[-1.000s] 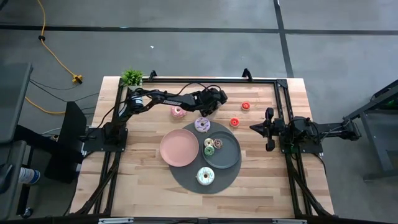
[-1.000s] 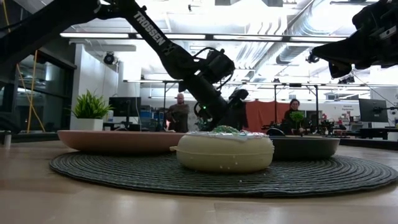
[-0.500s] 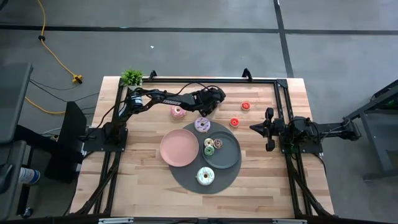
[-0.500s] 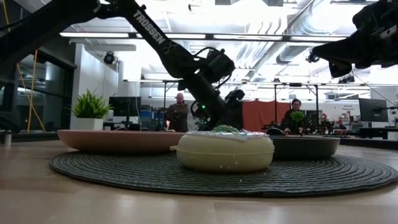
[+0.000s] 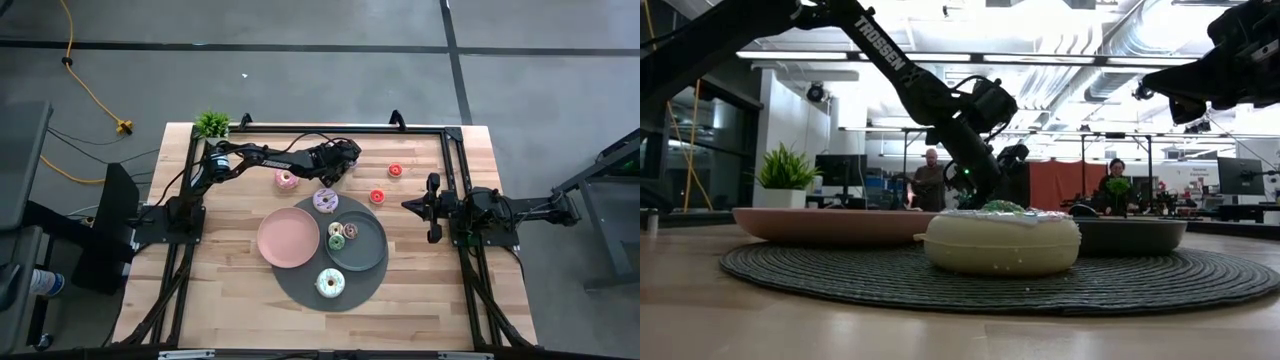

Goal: Pick & Place donuts
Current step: Put the small violet donut on the black plate

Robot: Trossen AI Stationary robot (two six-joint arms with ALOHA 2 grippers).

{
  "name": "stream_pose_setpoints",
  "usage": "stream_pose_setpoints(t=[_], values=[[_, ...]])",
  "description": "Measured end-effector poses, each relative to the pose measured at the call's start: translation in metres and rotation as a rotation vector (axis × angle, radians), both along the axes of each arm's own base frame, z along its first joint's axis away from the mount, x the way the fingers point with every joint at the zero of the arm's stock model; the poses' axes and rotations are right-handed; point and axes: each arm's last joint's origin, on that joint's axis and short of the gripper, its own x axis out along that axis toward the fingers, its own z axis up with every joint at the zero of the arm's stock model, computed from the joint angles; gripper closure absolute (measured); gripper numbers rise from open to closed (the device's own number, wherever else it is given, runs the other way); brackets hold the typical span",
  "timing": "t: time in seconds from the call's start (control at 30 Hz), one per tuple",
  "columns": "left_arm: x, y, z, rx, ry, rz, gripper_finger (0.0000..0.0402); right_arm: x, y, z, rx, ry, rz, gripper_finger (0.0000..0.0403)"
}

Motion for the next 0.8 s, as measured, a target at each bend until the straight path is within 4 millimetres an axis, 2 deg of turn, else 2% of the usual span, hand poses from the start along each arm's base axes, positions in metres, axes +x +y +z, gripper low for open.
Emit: stream_pose_setpoints(t=[0.2, 0.8], values=[[-0.0002, -0.0001, -0.0005, -0.001, 0.002, 0.000, 0.0110, 0.0000, 0.0000, 0.0001, 0.000, 0.000, 0.000, 0.0402], [-0.0018, -0.0005, -0.0037, -0.010, 0.030, -0.010, 0.0232, 0.0000, 0.0000, 0.0000, 0.000, 0.000, 0.000, 0.0402]])
